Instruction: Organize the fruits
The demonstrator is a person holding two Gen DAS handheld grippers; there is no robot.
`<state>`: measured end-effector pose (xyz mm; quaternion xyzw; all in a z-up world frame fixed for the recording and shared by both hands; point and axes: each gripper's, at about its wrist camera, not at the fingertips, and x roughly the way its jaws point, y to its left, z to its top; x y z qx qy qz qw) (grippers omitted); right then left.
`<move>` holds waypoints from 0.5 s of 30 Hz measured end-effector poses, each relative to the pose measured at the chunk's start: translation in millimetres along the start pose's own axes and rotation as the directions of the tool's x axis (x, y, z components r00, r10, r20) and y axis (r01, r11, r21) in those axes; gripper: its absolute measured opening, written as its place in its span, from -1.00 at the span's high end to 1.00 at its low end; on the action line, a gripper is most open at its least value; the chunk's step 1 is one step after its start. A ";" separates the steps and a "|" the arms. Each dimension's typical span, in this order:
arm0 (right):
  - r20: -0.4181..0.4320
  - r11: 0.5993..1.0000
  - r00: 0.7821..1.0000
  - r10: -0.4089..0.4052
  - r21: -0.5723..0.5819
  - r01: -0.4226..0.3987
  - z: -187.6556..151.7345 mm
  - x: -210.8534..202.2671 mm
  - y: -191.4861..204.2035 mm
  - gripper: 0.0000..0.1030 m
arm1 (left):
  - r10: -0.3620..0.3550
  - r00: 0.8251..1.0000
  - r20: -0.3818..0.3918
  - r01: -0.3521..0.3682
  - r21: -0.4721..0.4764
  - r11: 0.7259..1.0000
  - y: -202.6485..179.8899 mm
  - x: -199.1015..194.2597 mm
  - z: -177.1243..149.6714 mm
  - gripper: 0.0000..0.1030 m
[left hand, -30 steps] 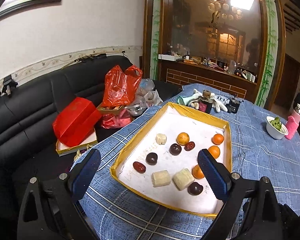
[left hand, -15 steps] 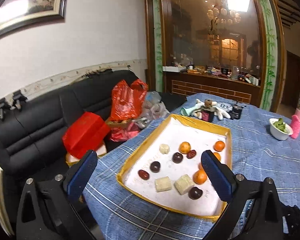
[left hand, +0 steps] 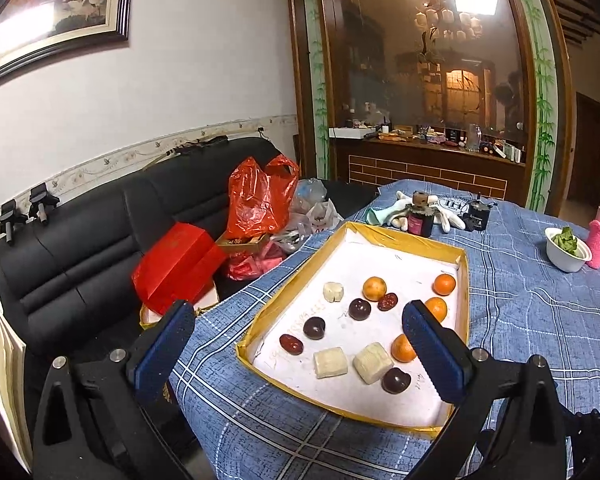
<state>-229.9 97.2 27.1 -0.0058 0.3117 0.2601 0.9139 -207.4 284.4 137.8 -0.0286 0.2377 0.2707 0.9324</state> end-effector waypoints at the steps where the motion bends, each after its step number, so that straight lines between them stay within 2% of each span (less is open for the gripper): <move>1: -0.001 1.000 1.000 -0.001 0.000 0.001 -0.3 0.8 0.0 -0.66 | -0.002 1.000 -0.003 0.002 0.001 1.000 0.0 0.8 -0.3 -1.00; 5: -0.003 1.000 1.000 -0.002 -0.002 0.002 -1.6 0.7 0.3 -0.66 | -0.003 1.000 0.005 0.003 -0.004 1.000 0.2 -0.1 -0.5 -1.00; 8: 0.005 1.000 1.000 -0.007 -0.008 0.007 -1.8 -1.2 2.1 -0.66 | -0.002 0.999 0.041 0.003 -0.026 1.000 4.3 -8.0 0.7 -1.00; 12: 0.023 0.999 1.000 -0.011 -0.031 0.011 -2.1 -6.4 7.0 -0.66 | 0.017 0.992 0.122 -0.007 -0.081 0.997 14.4 -27.8 2.0 -1.00; 15: 0.045 0.998 0.999 -0.011 -0.053 0.014 -2.0 -12.1 11.5 -0.69 | 0.034 0.977 0.209 -0.011 -0.112 0.994 21.7 -45.2 -0.8 -1.00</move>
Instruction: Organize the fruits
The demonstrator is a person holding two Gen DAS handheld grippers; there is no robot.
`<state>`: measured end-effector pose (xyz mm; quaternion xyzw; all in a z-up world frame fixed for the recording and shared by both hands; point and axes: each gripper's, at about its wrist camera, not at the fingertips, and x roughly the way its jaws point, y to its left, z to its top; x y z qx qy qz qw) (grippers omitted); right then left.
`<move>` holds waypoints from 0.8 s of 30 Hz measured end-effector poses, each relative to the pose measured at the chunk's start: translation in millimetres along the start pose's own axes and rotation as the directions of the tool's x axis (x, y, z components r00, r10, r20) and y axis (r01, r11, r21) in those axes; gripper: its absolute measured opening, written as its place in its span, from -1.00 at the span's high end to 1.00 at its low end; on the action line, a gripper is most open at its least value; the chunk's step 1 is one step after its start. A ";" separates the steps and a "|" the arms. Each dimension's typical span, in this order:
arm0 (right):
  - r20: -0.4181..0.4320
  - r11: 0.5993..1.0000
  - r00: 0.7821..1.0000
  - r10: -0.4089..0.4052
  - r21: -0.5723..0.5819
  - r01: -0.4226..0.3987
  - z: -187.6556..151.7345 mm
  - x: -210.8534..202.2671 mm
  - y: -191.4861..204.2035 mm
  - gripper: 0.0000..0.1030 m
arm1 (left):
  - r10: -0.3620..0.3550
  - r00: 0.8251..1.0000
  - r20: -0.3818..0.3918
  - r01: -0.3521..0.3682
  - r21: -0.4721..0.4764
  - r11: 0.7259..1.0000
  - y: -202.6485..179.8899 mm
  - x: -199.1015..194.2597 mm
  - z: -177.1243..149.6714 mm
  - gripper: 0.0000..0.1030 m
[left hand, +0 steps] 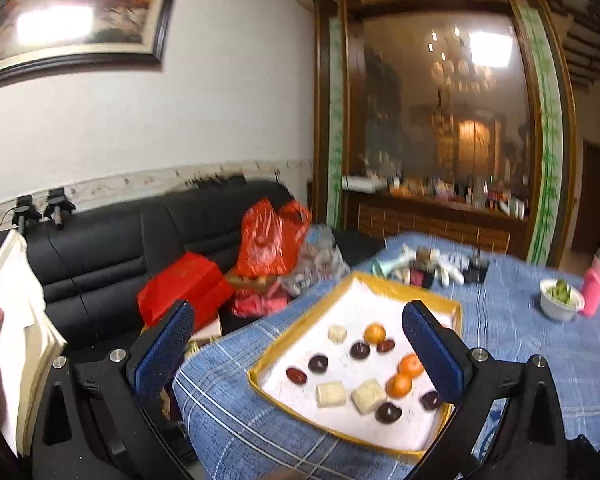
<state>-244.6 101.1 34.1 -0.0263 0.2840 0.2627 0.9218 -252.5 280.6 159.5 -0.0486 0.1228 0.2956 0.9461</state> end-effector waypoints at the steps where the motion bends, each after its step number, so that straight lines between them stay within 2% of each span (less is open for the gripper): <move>1: 0.004 1.000 1.000 -0.001 -0.004 0.001 0.1 -1.0 1.1 -0.70 | -0.001 1.000 0.014 0.001 0.002 1.000 0.7 -2.3 1.3 -1.00; 4: 0.009 1.000 1.000 0.004 -0.017 -0.004 0.5 -2.3 4.7 -0.72 | -0.029 1.000 0.009 0.029 0.021 0.999 -0.4 -4.6 4.7 -1.00; 16: 0.010 0.999 1.000 0.015 -0.037 -0.015 -2.0 -5.9 12.1 -0.75 | -0.096 0.986 -0.135 0.099 0.021 0.995 -5.5 16.0 -6.4 -1.00; 24: 0.002 0.999 1.000 0.020 -0.043 -0.020 -3.0 -2.1 14.3 -0.76 | -0.088 0.982 -0.165 0.094 0.033 0.995 -10.3 23.0 -12.7 -1.00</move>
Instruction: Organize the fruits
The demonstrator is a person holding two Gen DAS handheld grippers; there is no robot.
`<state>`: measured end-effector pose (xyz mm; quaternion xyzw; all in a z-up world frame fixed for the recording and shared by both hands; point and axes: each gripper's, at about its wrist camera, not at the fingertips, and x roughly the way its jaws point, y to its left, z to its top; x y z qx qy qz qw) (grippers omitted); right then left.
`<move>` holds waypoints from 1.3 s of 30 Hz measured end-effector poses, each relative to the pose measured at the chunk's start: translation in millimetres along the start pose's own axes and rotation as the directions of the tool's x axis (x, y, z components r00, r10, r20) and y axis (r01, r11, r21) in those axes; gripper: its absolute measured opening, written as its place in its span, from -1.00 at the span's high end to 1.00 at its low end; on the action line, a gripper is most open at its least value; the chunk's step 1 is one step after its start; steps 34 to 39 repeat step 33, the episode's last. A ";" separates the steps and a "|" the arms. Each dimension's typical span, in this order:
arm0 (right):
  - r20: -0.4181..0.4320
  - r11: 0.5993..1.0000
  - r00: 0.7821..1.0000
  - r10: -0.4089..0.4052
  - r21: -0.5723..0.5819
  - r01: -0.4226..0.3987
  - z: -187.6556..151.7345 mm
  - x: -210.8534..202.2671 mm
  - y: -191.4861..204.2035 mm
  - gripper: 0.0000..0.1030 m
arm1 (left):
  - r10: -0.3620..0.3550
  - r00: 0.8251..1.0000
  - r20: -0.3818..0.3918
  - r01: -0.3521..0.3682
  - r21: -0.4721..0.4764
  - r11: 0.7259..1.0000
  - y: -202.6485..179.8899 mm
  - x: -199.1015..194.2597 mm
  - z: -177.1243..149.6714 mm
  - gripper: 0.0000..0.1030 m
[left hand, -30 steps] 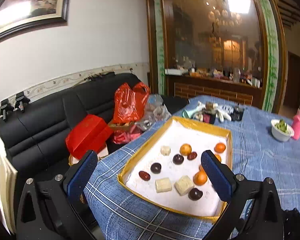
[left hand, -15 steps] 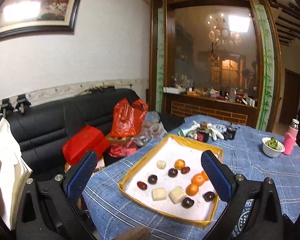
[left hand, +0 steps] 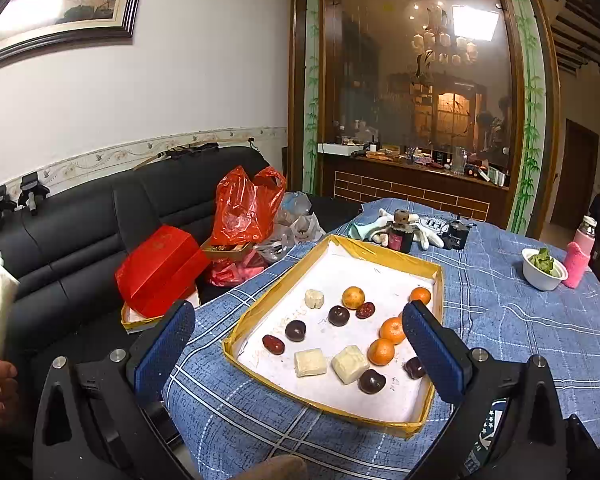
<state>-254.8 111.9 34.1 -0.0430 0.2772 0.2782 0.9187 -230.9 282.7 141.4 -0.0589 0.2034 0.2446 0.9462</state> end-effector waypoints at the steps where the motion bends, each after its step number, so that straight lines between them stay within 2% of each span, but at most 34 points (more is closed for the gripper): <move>1: 0.000 1.000 1.000 0.000 0.000 0.000 0.0 0.0 0.2 -0.76 | 0.002 1.000 -0.003 -0.002 0.004 1.000 -0.8 0.4 -0.7 -1.00; 23: -0.010 1.000 1.000 0.011 -0.001 -0.011 -2.2 2.3 2.9 -0.80 | -0.016 0.993 -0.114 0.017 0.001 1.000 -3.8 21.3 -8.4 -1.00; 29: -0.010 1.000 1.000 0.015 -0.005 -0.015 -1.9 4.1 3.0 -0.80 | 0.001 0.993 -0.120 -0.003 -0.015 1.000 -0.2 26.6 -7.9 -1.00; 33: -0.007 1.000 1.000 0.021 0.019 -0.021 1.6 1.5 -4.6 -0.80 | -0.034 0.989 -0.146 0.031 -0.022 0.999 -2.8 30.7 -0.6 -1.00; 39: -0.007 1.000 1.000 0.021 0.019 -0.021 1.6 1.5 -4.6 -0.80 | -0.034 0.989 -0.146 0.031 -0.022 0.999 -2.8 30.7 -0.6 -1.00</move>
